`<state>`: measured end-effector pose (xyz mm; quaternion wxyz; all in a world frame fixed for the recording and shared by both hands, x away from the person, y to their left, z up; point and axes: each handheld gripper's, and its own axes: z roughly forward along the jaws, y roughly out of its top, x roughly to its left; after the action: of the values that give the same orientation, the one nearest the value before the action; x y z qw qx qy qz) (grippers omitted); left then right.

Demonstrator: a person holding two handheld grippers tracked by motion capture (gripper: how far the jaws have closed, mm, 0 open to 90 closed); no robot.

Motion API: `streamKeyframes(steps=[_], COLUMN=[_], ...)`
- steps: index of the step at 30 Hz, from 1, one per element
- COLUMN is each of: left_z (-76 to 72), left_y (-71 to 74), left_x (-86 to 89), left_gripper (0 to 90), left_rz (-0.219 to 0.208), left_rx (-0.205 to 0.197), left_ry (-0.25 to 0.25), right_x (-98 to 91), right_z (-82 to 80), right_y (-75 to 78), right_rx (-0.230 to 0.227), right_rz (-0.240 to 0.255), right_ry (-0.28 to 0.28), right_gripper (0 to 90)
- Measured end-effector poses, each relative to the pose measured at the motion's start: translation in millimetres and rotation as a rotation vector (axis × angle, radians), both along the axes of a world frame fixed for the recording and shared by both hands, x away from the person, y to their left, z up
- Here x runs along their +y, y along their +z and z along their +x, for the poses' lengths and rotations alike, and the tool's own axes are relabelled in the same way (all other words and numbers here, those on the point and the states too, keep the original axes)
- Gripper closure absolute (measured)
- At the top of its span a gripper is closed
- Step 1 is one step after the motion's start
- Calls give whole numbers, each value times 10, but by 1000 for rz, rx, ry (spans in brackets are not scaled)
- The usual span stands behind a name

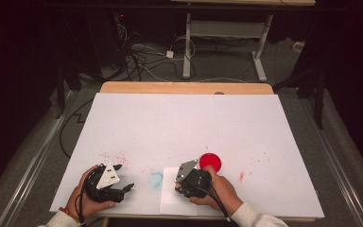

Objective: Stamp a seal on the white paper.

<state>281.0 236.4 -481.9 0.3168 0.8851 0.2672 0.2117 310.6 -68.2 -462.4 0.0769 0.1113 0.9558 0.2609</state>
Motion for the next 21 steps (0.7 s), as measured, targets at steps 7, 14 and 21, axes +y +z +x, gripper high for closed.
streamKeyframes(steps=[7,14,21], left_z=[1,2,6], left_y=[-2,-4,5], left_x=[-5,-8,23], left_gripper=[228,228,226], left_rz=[2,2,-9], left_rx=[1,1,-2], left_ry=[0,0,8], right_x=[-4,-5,-14], right_z=[0,0,26], right_y=[-2,-7,17], right_rx=[5,4,24], right_rz=[1,7,12], right_ry=[-4,-5,10], right_gripper=[762,762,761])
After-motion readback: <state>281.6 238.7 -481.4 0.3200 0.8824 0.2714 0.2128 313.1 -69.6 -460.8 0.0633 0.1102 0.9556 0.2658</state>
